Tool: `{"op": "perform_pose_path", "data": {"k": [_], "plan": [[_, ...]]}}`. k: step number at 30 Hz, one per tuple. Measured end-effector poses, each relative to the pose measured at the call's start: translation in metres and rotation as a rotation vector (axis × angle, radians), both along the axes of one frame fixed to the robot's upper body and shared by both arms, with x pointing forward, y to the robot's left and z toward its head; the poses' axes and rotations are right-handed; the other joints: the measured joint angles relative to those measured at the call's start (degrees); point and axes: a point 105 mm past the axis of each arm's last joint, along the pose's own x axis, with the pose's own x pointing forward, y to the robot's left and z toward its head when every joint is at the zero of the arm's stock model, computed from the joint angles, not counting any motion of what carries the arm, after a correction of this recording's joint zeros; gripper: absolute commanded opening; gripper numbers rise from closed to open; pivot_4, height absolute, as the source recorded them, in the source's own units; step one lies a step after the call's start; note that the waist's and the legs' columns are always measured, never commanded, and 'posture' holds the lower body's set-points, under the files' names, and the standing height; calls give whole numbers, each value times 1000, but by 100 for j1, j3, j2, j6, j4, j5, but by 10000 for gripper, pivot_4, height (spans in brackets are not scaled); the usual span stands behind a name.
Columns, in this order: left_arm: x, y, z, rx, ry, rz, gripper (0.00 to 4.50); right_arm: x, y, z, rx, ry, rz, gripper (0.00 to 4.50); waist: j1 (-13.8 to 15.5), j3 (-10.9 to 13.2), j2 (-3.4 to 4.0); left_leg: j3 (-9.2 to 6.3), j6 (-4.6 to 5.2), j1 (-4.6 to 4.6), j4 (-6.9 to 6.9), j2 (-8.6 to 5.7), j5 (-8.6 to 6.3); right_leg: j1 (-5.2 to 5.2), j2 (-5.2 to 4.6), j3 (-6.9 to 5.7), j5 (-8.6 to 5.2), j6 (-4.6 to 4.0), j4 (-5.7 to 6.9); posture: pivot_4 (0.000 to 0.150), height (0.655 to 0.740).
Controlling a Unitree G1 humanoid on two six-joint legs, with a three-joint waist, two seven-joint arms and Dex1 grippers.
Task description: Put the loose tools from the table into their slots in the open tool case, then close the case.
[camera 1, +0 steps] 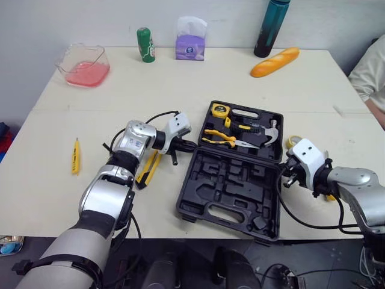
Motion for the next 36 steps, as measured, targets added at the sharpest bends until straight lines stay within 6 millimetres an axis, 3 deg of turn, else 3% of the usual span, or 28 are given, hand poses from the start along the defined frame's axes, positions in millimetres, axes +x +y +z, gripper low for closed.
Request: {"op": "perform_pose_path", "data": {"k": [12,20,24,26,27,28,29,31,35,36], "plan": [[-35,12,-11,10,26,72,271,26,11,6,-62,-29,87,1091,-84,-1,2,5,-1,7,-2,4,0,2,2,9,0,0,3,1500,7314],[-36,23,-10,-1,43,191,271,31,18,8,-60,-35,127,1091,-122,-1,2,4,-2,10,-1,7,1,3,2,11,0,0,5,1500,7314],[-40,29,-9,-57,48,229,271,29,12,13,-91,-40,144,1091,-118,-1,3,1,-2,8,-2,6,1,2,1,18,0,-1,2,1500,7314],[-49,42,-6,-119,47,237,271,20,-4,23,-83,-39,121,1091,-111,-1,4,-8,-4,2,-5,8,0,2,0,21,-1,-2,-5,1500,7314],[-55,57,-1,-153,52,259,6699,13,-16,30,-61,-37,95,0,-105,-1,4,-15,-6,-1,-5,11,-2,2,1,24,-2,-4,-9,1500,7314],[-61,71,4,-173,55,287,9698,7,-26,34,-40,-35,68,0,-101,-1,4,-17,-9,-1,-4,14,-3,4,2,24,-3,-5,-11,1500,7314],[-66,86,9,-191,58,316,14085,1,-35,39,-16,-35,41,3149,-100,-1,4,-19,-9,0,-4,15,-3,6,3,24,-3,-5,-11,1500,7314],[-83,107,24,-246,68,339,23978,-12,-48,43,49,-19,6,10375,-93,-1,4,-19,-9,13,1,15,-3,23,1,30,-2,-6,-10,1500,7314],[-129,158,41,-322,149,428,43330,-42,-78,48,153,13,-76,30817,-60,-1,7,-22,-14,22,0,17,-6,28,-1,36,-4,-9,-10,1500,7314],[-139,178,40,-320,171,496,45000,-51,-90,50,161,14,-112,36045,-49,0,9,-23,-18,23,-1,20,-8,28,1,35,-6,-14,-11,1500,7314]]}}
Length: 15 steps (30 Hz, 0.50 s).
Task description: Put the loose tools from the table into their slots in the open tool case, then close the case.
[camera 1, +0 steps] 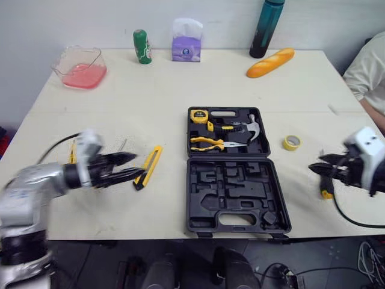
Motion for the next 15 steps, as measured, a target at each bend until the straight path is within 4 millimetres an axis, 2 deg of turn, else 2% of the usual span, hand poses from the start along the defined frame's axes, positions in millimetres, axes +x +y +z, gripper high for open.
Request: {"op": "perform_pose_path", "data": {"k": [2,5,9,13,15], "plan": [[-12,30,2,-6,14,128,45000,-14,-22,4,-3,3,-75,44682,20,1,2,1,-1,1,0,0,-1,0,1,0,-1,-2,-1,1500,7314],[-28,78,-3,-21,20,366,45000,-30,-46,11,7,-18,-162,44682,51,0,3,1,-5,9,1,0,-4,2,-4,3,-3,-6,-12,1500,7314],[-59,126,-20,21,71,579,45000,-49,-81,16,-2,-29,-297,44682,61,-1,2,1,-45,9,0,10,-33,-7,-30,5,-11,-19,-12,1500,7314],[-75,166,-22,123,81,708,45000,-59,-104,11,-19,-30,-383,44682,50,-1,4,3,-61,10,-3,23,-43,-19,-29,1,-19,-40,-3,1500,7314],[-77,178,-20,139,66,746,45000,-60,-113,8,-29,-38,-415,44682,43,-2,14,5,-65,11,-6,26,-45,-23,-30,0,-22,-46,2,1500,7314]]}}
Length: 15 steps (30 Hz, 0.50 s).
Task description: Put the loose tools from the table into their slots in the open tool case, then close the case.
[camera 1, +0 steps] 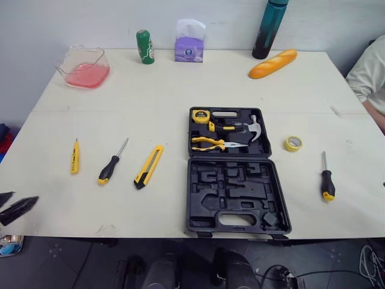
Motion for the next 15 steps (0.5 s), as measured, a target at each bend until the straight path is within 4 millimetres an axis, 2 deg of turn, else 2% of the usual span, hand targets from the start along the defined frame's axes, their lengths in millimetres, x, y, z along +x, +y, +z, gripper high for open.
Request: {"op": "perform_pose_path", "data": {"k": [2,5,10,12,15], "plan": [[2,2,-4,37,3,-8,45000,-1,-6,-1,-11,-12,-17,44682,-6,1,16,5,-2,0,-4,0,-2,-4,-3,0,-1,-2,2,1500,7314],[11,-9,-10,43,18,-58,45000,2,-7,0,-26,-29,-10,44682,-9,2,18,8,-2,0,-4,4,-2,-5,-2,-1,-1,-3,5,1500,7314],[25,-18,-6,22,-12,-69,45000,9,-2,7,-45,-33,20,44682,-18,2,18,11,-1,0,-3,8,-1,-5,4,0,-1,-3,8,1500,7314],[31,-32,-2,33,-8,-106,45000,12,9,8,-33,-31,70,44682,-19,2,19,12,2,-1,-3,12,0,-4,8,0,-1,-3,9,1500,7314],[42,-59,1,53,-10,-163,45000,22,42,23,-2,-74,211,44682,-12,1,28,12,4,1,-2,16,2,-2,13,3,0,-3,9,1500,7314]]}}
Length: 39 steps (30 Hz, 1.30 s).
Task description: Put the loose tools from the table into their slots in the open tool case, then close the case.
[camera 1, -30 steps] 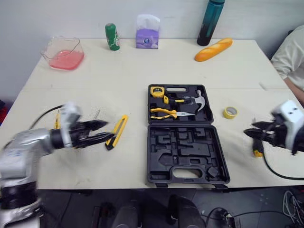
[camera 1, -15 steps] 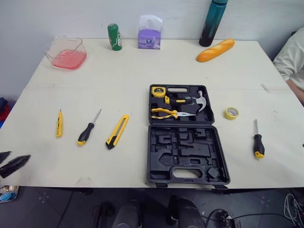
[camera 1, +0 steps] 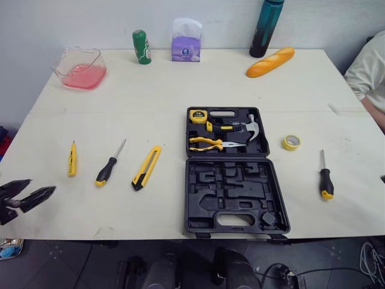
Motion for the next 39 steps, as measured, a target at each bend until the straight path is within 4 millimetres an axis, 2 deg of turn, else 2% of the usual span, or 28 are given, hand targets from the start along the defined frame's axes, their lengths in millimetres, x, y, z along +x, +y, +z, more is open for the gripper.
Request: {"op": "perform_pose_path", "data": {"k": [2,5,8,12,17,19,22,28,35,37,39], "plan": [[11,-22,1,3,-3,-41,45000,7,32,13,31,-44,127,44682,7,0,1,-1,-2,1,5,12,1,3,14,1,2,-4,1,1500,7314],[23,-47,1,28,4,-69,45000,13,81,20,77,-54,310,44682,19,-1,-1,-2,-2,-1,5,22,5,2,26,0,3,-9,15,1500,7314],[34,-59,0,44,20,-61,45000,15,132,25,131,-69,499,44682,17,-1,0,-2,2,-1,5,22,8,2,30,0,3,-10,14,1500,7314],[43,-79,-13,60,64,-68,45000,16,199,35,169,-109,753,44682,16,-2,-2,2,2,1,7,22,9,2,34,0,3,-11,12,1500,7314],[55,-87,-23,60,84,-45,45000,14,249,39,209,-124,952,44682,39,-6,-11,2,9,-7,12,18,14,1,42,-3,3,-11,9,1500,7314],[61,-89,-28,62,98,-46,45000,15,263,39,214,-123,1009,44682,30,-6,-12,5,12,-7,13,15,15,1,56,-2,3,-11,9,1500,7314],[69,-96,-32,62,108,-61,37025,16,285,41,210,-125,1100,45000,19,-8,-15,5,11,-7,13,17,17,0,62,-2,3,-10,11,1500,7314],[75,-88,-35,71,103,-34,10603,22,298,35,224,-115,1126,45000,27,-9,-16,6,14,-5,14,16,18,1,63,-2,3,-10,12,1500,7314],[72,-91,-29,49,106,-104,10353,25,302,41,223,-150,1131,45000,21,-9,-16,3,10,-10,14,19,20,-3,61,-3,3,-11,14,1500,7314],[71,-96,-14,59,92,-186,10353,25,302,41,221,-152,1130,45000,20,-6,-21,2,9,-15,14,20,19,-6,61,-4,3,-11,10,1500,7314],[69,-105,11,126,68,-313,10353,25,301,40,220,-149,1125,45000,23,-6,-23,4,9,-16,14,19,19,-6,63,-5,3,-11,7,1500,7314]]}}
